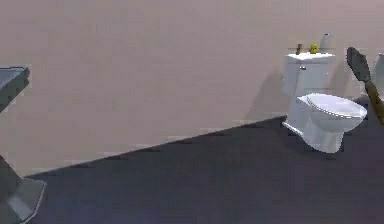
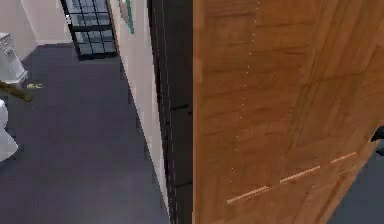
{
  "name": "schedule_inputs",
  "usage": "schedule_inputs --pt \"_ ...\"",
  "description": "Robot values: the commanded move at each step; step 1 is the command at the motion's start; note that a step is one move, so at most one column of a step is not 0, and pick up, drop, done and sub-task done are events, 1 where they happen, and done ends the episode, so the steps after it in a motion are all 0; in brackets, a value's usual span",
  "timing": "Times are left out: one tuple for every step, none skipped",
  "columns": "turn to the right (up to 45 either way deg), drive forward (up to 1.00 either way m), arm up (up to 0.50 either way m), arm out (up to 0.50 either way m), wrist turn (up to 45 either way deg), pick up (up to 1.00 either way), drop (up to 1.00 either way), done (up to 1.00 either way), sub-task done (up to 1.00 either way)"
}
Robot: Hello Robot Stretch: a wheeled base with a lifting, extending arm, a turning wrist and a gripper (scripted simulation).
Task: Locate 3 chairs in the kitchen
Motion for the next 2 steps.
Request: schedule_inputs --pt "45.0 0.00 0.00 0.00 0.0 0.00 0.00 0.00 0.00" --pt "0.0 0.05 0.00 0.00 0.0 0.00 0.00 0.00 0.00"
